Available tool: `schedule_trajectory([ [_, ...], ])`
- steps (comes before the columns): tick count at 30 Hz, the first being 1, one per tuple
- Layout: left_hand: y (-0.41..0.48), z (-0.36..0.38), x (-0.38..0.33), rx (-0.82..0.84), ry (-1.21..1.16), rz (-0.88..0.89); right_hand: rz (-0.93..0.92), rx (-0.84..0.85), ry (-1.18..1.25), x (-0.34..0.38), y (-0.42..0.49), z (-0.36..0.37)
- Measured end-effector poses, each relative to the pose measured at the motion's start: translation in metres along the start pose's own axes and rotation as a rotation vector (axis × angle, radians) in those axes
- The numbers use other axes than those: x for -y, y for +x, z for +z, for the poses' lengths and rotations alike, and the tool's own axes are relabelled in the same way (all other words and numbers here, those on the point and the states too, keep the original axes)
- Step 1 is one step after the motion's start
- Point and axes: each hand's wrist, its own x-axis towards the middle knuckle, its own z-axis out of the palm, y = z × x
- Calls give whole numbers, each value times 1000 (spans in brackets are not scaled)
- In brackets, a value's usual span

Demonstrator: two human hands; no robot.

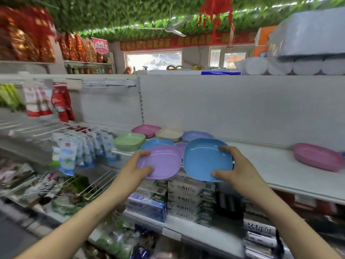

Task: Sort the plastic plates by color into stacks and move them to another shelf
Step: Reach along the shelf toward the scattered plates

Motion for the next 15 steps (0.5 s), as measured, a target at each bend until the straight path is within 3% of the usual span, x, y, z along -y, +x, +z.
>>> schedule_trajectory([
  [5, -11, -57, 33, -18, -2, -26, 14, 9, -11, 40, -16, 54],
  [15, 14, -91, 65, -10, 83, 89, 6, 15, -65, 70, 14, 93],
])
